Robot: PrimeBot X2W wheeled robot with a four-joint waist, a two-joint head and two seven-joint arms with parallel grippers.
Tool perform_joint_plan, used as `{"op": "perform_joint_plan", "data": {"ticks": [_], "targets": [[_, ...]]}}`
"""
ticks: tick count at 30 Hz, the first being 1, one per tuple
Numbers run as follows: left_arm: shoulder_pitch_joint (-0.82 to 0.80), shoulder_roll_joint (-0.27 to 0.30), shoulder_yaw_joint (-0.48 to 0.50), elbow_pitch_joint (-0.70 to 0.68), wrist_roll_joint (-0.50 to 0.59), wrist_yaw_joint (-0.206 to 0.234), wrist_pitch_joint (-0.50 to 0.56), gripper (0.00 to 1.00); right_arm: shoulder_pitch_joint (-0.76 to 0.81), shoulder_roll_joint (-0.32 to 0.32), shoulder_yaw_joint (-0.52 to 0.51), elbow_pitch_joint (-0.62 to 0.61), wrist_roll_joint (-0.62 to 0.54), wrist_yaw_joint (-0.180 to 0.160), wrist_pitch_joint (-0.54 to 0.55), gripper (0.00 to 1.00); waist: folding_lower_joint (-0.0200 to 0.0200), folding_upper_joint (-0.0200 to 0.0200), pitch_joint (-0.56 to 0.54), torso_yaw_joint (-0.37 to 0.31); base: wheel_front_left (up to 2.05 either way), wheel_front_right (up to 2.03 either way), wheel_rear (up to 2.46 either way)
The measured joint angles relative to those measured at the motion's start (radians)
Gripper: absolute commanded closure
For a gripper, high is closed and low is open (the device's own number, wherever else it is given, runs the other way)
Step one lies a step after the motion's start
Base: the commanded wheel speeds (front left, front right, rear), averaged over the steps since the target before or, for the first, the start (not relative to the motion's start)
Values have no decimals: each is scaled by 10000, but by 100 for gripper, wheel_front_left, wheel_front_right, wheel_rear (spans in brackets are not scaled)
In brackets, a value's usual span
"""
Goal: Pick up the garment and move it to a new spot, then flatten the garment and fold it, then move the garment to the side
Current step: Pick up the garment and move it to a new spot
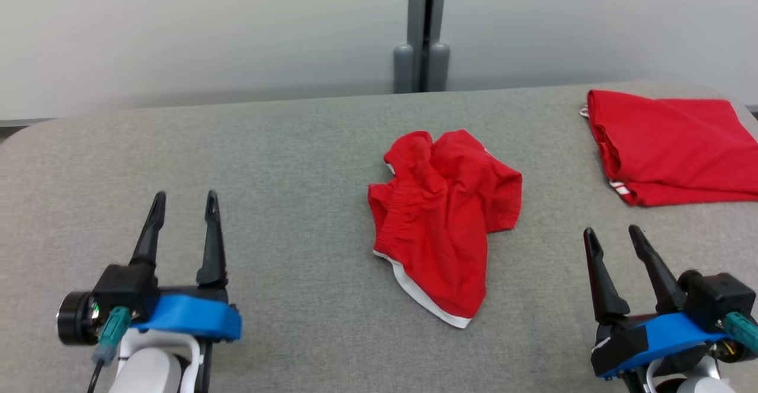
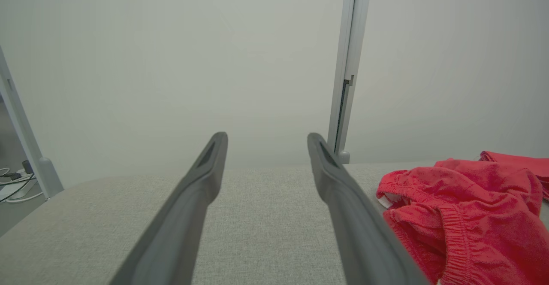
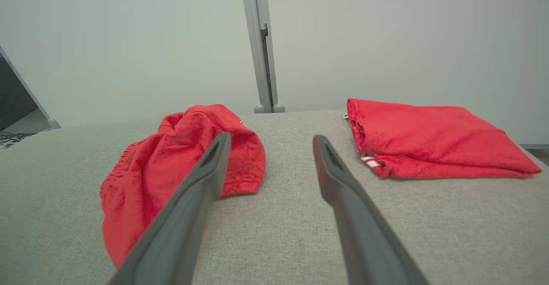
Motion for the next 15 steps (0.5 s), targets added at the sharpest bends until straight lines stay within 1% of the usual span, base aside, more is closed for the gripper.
{"op": "perform_joint_plan", "data": {"ticks": [3,8,15], "targets": [[489,23,313,-219,8,86,0,0,191,2,-10,-58,-29,0,86,0,0,0,-178,193,0,0,0],[1286,38,694,-433,63,105,0,0,474,0,-73,-178,-29,0,173,0,0,0,-443,416,0,0,0],[2063,-50,1009,-650,182,79,0,0,954,2,-65,-349,52,0,247,0,-1,0,-608,527,0,0,0]]}}
